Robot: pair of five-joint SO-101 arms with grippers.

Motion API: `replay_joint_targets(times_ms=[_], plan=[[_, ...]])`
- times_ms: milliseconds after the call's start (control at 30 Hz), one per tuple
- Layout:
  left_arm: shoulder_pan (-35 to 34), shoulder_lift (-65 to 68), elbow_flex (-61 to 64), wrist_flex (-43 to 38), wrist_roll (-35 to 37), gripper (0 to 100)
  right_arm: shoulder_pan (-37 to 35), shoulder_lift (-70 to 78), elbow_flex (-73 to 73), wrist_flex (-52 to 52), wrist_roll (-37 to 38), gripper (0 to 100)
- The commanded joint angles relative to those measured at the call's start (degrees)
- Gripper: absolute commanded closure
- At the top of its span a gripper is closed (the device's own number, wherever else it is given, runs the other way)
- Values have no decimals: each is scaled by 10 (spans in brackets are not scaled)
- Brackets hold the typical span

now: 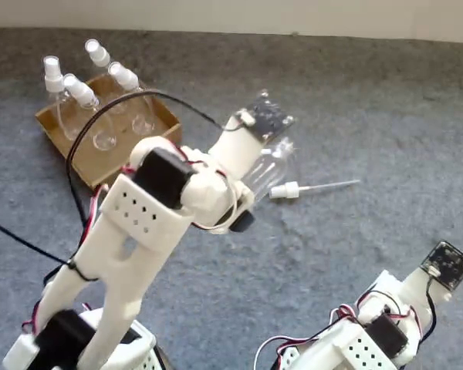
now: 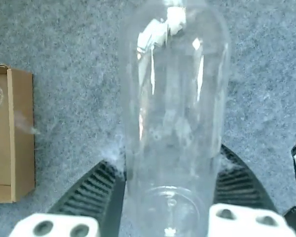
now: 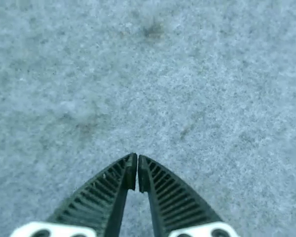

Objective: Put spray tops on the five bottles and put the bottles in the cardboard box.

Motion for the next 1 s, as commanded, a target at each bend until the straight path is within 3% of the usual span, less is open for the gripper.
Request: replay_joint_targets(times_ms=[0,200,433,767,967], plan=[[-46,-82,137,-118,-5,877,-19,-4,81,7,5,988],[-98,-166,325,-291,-5,877,-23,-4,81,6,5,988],[-109,-225,511,-476,-4,877,-124,-1,82,7,5,988],[-110,-316,771,-777,-4,880,-133,-3,81,7,5,988],[-127,-400,832,-813,-2,880,-170,-4,81,2,6,986]])
